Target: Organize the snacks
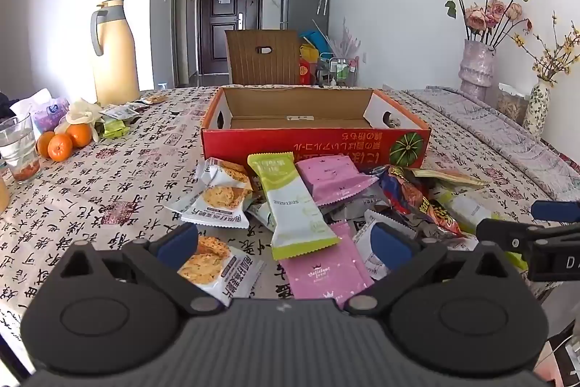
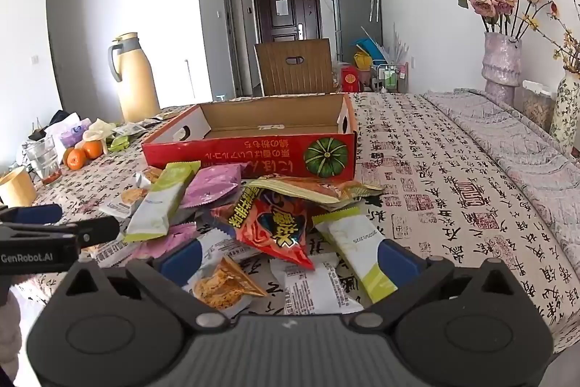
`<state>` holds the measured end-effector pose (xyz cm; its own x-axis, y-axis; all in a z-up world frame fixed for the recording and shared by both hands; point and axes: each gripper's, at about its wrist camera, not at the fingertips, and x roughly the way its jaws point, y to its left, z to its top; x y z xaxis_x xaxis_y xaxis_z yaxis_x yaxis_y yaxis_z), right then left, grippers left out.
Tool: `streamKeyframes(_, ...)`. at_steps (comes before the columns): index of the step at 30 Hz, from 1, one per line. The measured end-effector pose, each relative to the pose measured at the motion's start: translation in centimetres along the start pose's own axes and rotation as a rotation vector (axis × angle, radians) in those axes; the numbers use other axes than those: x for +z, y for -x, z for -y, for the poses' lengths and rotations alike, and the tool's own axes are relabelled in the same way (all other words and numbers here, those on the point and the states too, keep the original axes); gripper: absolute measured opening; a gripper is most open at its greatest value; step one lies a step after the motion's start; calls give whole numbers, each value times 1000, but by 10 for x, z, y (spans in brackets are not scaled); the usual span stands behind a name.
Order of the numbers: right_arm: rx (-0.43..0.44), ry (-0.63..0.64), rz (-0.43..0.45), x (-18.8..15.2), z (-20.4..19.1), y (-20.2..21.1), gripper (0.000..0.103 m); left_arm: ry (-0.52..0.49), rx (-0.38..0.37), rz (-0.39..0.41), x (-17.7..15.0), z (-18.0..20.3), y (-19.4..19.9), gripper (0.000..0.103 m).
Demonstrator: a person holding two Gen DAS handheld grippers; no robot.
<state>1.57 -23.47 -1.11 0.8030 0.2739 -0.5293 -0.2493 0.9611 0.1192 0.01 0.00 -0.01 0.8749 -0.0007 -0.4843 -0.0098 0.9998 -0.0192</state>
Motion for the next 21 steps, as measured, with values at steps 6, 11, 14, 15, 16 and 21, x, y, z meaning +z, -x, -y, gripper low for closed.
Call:
streamKeyframes(6, -1, -4, -5, -4, 2, -1, 103, -4, -3, -15, -1, 1, 0, 103)
streamKeyframes(11, 0, -11, 2, 0, 3, 4, 103, -10, -3, -7, -2, 6, 2, 103)
streamKeyframes(14, 3, -11, 0, 3, 3, 4, 103, -8, -7, -7, -3, 4, 2, 103)
streamKeyframes(15, 4, -12, -1, 5, 4, 3, 103, -8, -7, -7, -3, 4, 2, 103)
streamKeyframes(16, 0, -8, 3, -1, 1, 0, 103, -8, -8, -7, -3, 4, 2, 103)
streamKeyframes(21, 1, -9, 2, -1, 1, -1, 103, -7, -10, -8, -3, 4, 3, 103)
